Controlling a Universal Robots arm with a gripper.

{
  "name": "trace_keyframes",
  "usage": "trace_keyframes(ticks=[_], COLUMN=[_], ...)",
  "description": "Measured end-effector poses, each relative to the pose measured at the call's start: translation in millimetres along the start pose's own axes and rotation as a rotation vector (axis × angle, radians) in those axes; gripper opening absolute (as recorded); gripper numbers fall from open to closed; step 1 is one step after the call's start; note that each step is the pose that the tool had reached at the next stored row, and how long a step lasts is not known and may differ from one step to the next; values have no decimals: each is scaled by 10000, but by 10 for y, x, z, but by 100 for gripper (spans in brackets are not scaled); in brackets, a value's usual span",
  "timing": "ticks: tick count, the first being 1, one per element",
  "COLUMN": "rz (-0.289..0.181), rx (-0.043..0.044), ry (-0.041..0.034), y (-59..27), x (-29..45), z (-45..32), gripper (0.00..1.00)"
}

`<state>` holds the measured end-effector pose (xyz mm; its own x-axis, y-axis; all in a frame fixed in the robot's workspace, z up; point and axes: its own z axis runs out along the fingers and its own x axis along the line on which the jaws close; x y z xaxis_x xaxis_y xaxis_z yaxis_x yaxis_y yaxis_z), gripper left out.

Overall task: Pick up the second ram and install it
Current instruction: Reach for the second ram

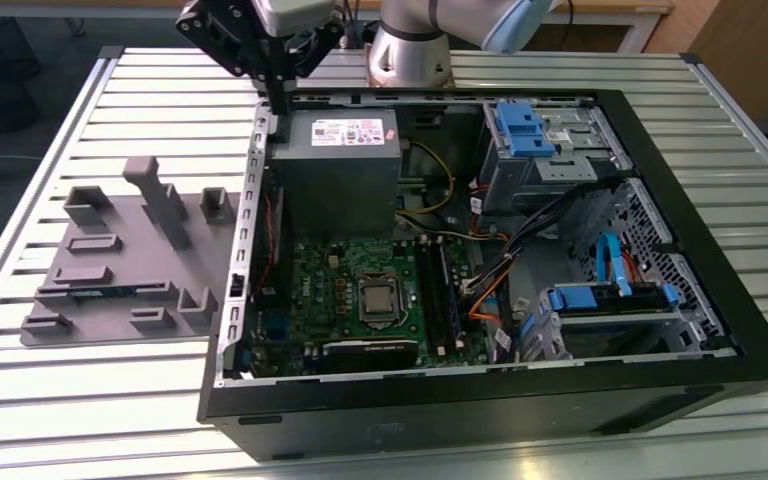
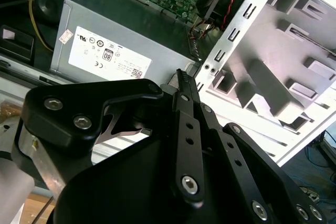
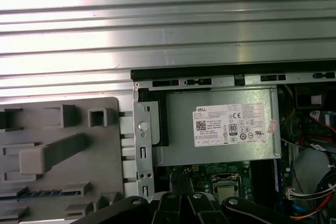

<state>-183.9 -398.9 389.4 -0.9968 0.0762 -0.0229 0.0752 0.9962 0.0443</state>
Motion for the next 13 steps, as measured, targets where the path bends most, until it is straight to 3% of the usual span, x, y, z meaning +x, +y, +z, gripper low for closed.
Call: trace_keyframes(ticks=[13], rz=[0], rx=[0], ry=[0], y=[-2], x=[29], z=[0], gripper=[11])
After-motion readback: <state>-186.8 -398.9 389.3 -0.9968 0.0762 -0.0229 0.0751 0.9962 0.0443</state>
